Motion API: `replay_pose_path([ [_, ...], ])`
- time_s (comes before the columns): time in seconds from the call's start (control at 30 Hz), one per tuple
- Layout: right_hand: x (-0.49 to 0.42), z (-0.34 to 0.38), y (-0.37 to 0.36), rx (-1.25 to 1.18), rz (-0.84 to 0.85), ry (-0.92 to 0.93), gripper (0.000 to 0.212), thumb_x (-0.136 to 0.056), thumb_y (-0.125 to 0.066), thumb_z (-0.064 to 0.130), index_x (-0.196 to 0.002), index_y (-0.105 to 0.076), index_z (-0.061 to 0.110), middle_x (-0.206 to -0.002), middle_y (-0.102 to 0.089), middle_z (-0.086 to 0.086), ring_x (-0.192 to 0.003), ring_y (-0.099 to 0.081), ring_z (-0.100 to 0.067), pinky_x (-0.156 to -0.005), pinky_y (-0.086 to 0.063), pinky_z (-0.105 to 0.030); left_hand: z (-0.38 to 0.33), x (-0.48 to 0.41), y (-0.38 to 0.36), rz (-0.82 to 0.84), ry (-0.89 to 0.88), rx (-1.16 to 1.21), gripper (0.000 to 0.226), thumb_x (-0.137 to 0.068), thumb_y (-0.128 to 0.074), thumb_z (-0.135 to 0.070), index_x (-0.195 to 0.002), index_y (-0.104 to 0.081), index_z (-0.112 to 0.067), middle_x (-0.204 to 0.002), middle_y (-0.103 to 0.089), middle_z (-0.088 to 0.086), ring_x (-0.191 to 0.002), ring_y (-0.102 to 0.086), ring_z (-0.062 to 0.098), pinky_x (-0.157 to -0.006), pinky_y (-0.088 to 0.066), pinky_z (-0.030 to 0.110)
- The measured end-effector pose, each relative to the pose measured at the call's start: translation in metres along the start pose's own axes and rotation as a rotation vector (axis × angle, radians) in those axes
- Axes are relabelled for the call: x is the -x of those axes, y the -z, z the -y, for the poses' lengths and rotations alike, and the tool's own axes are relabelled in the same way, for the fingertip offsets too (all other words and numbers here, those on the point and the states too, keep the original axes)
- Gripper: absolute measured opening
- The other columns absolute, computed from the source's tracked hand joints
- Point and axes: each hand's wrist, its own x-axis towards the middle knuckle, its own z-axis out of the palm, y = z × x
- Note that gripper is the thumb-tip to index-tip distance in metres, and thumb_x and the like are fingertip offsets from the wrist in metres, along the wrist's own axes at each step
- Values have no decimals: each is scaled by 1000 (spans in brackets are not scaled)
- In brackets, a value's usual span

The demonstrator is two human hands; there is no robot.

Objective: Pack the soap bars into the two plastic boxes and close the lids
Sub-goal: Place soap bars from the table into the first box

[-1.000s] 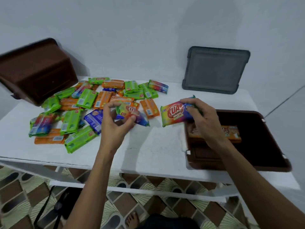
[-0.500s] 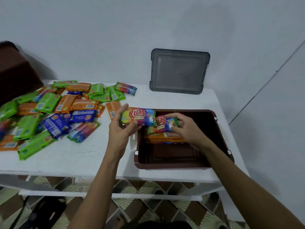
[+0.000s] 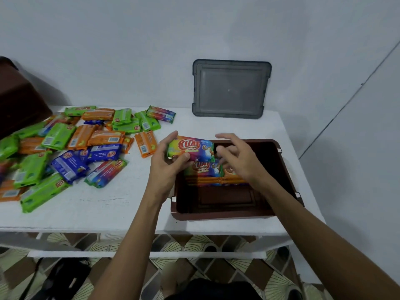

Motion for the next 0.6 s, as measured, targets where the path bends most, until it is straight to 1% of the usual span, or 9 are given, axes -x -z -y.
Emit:
replay_pose_path([
  [0.03, 3, 6, 3, -208, 52, -54, 33, -98, -55, 28, -131, -51, 28, -102, -69, -13, -91, -70, -25, -74, -60, -41, -1, 0, -6, 23, -3, -19, 54, -87, -69, -12, -136, -50, -27, -129, -55, 2, -117, -60, 24, -82, -59, 39],
  [0.07, 5, 8, 6, -330, 88, -93, 33, -97, -56, 26, -130, -52, 28, -111, -67, -14, -99, -69, -26, -77, -60, -41, -2, 0, -12, 48, -21, -62, 55, -88, -68, -13, -137, -49, -28, -128, -55, 2, -116, -60, 21, -84, -58, 39],
  [0.17, 11, 8, 18, -431, 55, -148, 26, -95, -59, 13, -121, -60, 17, -120, -63, -15, -110, -65, -28, -81, -58, -37, -6, 0, -25, 164, -125, -341, 55, -91, -65, -25, -141, -43, -30, -131, -53, -3, -116, -58, 14, -88, -57, 30],
  [0.23, 16, 2, 31, -507, 21, -191, 23, -93, -60, 8, -116, -63, 12, -121, -62, -15, -110, -64, -28, -85, -54, -41, -7, -3, -25, 274, -193, -618, 57, -90, -64, -37, -142, -41, -34, -130, -50, -9, -119, -53, 12, -92, -53, 25],
  [0.27, 19, -1, 38, -502, 3, -199, 22, -93, -60, 7, -114, -64, 11, -118, -64, -15, -110, -65, -29, -86, -53, -44, -7, -5, -22, 303, -246, -761, 59, -90, -63, -43, -143, -41, -34, -130, -50, -11, -121, -51, 12, -96, -49, 28],
  [0.33, 25, -7, 51, -390, -66, -195, 19, -93, -60, 4, -110, -65, 11, -109, -68, -15, -106, -67, -30, -85, -53, -49, -2, -10, -14, 281, -347, -957, 60, -89, -58, -52, -143, -42, -32, -135, -52, -8, -126, -46, 16, -103, -41, 35],
  [0.4, 28, -14, 61, -228, -151, -182, 19, -93, -60, 4, -109, -65, 12, -108, -68, -13, -103, -68, -28, -80, -59, -48, 4, -13, -2, 162, -395, -1030, 52, -91, -54, -49, -138, -48, -29, -137, -54, -2, -126, -46, 19, -104, -39, 39],
  [0.53, 27, -35, 66, 160, -212, -179, 17, -94, -60, 14, -110, -62, 21, -118, -60, -3, -108, -62, -20, -71, -62, -32, 20, -10, 15, -81, -437, -1112, 30, -91, -60, -22, -121, -63, -19, -123, -58, 5, -116, -52, 23, -96, -46, 47],
  [0.6, 24, -44, 61, 312, -212, -193, 18, -95, -61, 20, -112, -61, 22, -116, -58, -2, -108, -60, -19, -66, -59, -25, 24, -6, 15, -116, -390, -1100, 24, -91, -60, -17, -115, -65, -18, -119, -58, 4, -107, -56, 22, -89, -50, 43],
])
